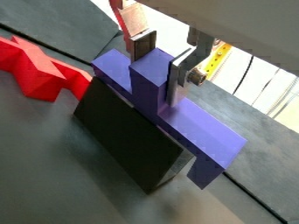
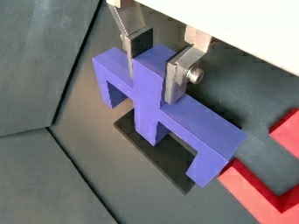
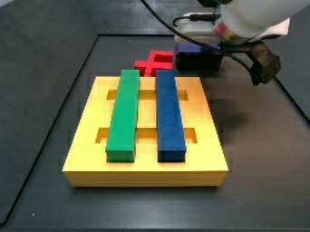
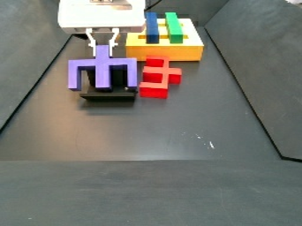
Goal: Pick up the purple object. Move up. Place the purple object on the fixture. Regrasp the purple object. Move to above the board. Insert the purple object.
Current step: Move to above the board.
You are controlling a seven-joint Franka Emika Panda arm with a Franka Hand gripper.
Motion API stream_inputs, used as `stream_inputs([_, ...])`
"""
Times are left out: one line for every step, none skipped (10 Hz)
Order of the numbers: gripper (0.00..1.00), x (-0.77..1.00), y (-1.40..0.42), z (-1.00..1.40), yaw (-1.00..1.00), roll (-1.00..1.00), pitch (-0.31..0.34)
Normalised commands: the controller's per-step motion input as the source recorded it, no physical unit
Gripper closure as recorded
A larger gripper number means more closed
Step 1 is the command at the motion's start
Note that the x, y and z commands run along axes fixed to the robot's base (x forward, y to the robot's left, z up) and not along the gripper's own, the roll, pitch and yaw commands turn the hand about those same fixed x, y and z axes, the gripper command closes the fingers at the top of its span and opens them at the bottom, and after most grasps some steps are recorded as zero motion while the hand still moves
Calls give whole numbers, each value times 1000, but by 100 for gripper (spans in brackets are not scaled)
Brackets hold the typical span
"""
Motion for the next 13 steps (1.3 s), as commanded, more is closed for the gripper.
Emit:
stream_inputs([100, 0, 0, 1400, 0, 0, 0])
stream_inputs([100, 27, 14, 1400, 32, -56, -53])
stream_inputs([100, 2, 36, 1400, 21, -115, -95])
stream_inputs([100, -5, 39, 1400, 5, -78, -101])
stream_inputs([100, -11, 22, 1400, -51, -33, -37])
stream_inputs([100, -8, 18, 1400, -55, -22, -19])
stream_inputs([100, -5, 13, 932, -50, -9, 17])
stream_inputs([100, 5, 1, 583, -42, -2, 42])
stream_inputs([100, 13, -3, 310, -33, -7, 74])
stream_inputs([100, 17, -7, 202, -21, -6, 85])
stream_inputs([100, -1196, -1400, 312, -66, -1000, 63])
stream_inputs([100, -1203, -1400, 288, -61, -1000, 66])
stream_inputs([100, -1313, -1400, 314, -50, -1000, 32])
